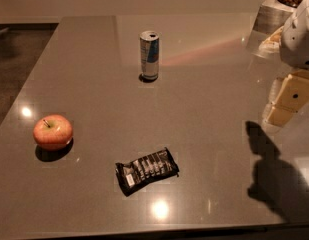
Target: Move rxbar chocolate near redbull can
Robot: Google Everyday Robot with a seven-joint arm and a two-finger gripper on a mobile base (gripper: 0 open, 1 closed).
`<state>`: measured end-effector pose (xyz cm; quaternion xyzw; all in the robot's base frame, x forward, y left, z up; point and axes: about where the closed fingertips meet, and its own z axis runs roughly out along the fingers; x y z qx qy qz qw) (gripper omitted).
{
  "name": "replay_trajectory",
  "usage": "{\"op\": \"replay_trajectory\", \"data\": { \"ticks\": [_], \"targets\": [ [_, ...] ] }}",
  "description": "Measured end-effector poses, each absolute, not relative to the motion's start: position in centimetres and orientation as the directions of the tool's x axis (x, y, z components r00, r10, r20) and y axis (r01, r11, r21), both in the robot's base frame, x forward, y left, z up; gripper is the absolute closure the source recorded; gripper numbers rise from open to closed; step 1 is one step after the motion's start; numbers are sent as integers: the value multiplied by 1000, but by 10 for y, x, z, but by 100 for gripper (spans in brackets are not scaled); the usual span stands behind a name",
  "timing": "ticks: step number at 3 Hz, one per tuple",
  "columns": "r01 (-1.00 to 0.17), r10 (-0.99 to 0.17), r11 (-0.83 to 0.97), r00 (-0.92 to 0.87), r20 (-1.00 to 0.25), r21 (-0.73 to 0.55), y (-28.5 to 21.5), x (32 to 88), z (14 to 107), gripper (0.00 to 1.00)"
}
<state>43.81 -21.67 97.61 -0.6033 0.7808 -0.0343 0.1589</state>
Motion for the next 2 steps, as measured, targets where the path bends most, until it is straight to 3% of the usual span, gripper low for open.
{"op": "replay_trajectory", "data": {
  "ticks": [2],
  "targets": [
    [-946, -963, 226, -180, -202, -235, -200, 437, 971, 0]
  ]
}}
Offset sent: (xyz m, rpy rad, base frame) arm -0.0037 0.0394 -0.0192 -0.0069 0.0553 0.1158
